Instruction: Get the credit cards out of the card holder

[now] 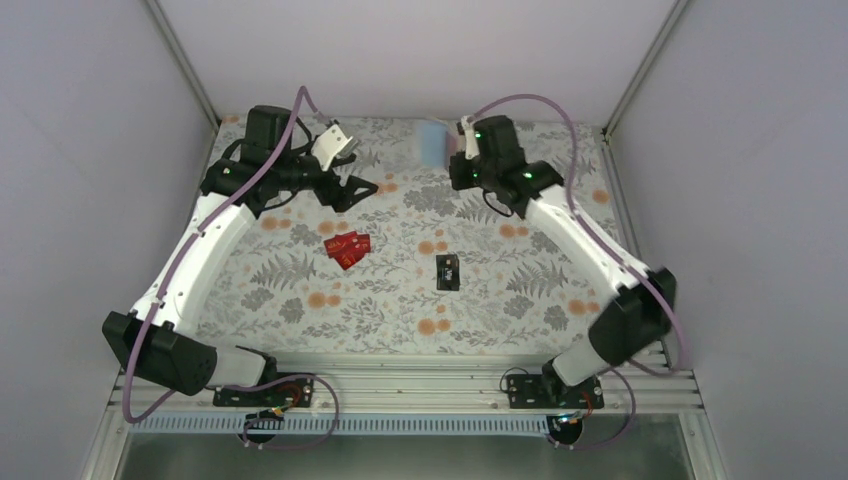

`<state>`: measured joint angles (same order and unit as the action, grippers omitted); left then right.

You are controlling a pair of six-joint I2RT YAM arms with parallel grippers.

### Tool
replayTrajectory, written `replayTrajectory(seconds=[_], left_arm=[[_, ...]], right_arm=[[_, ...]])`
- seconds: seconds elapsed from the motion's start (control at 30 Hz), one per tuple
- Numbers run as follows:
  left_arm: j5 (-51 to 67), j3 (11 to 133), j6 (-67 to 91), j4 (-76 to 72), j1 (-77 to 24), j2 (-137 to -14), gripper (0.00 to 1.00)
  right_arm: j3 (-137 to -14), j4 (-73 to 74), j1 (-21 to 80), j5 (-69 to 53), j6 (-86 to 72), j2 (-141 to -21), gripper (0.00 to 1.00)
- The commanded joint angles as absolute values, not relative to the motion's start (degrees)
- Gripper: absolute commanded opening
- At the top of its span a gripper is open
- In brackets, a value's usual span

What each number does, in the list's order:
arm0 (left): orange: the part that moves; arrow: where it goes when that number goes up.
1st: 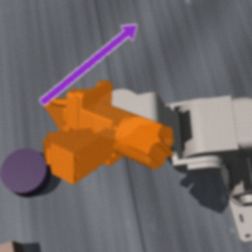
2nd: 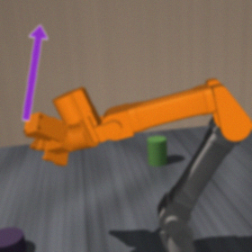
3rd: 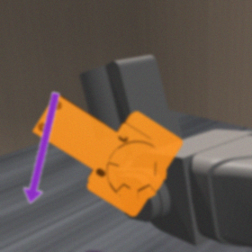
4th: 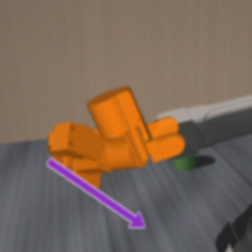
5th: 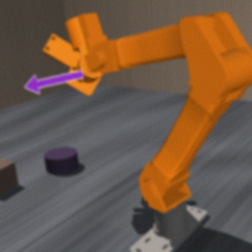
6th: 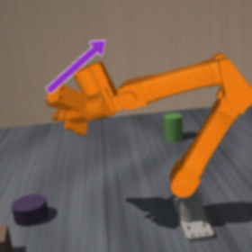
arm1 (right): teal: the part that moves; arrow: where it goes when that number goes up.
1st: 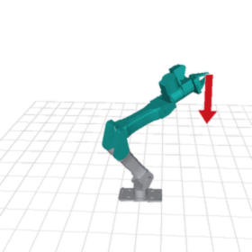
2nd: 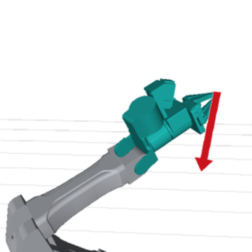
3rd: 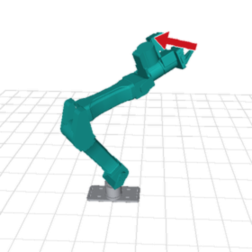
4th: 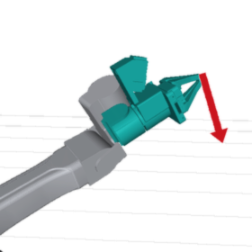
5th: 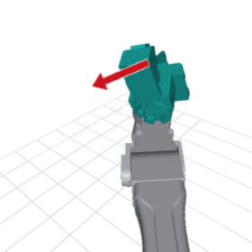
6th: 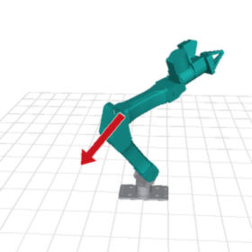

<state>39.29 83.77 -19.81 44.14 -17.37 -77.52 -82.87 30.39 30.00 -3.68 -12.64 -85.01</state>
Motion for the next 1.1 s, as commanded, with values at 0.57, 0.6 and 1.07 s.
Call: replayTrajectory(seconds=[0.57,0.6,1.07], left_arm=[[61.63,85.32,-21.31,46.28,-20.13,-78.39,0.29],[60.88,85.29,-21.2,46.16,-20.07,-78.42,0.27],[66.08,85.6,-23.81,47.33,-20.78,-78.18,0.3]], right_arm=[[-70.97,13.0,33.0,-47.63,-3.99,-76.04,0.04],[-70.48,12.53,33.37,-49.27,-3.1,-75.19,0.04],[-68.47,9.03,34.58,-57.18,0.22,-72.23,0.04]])
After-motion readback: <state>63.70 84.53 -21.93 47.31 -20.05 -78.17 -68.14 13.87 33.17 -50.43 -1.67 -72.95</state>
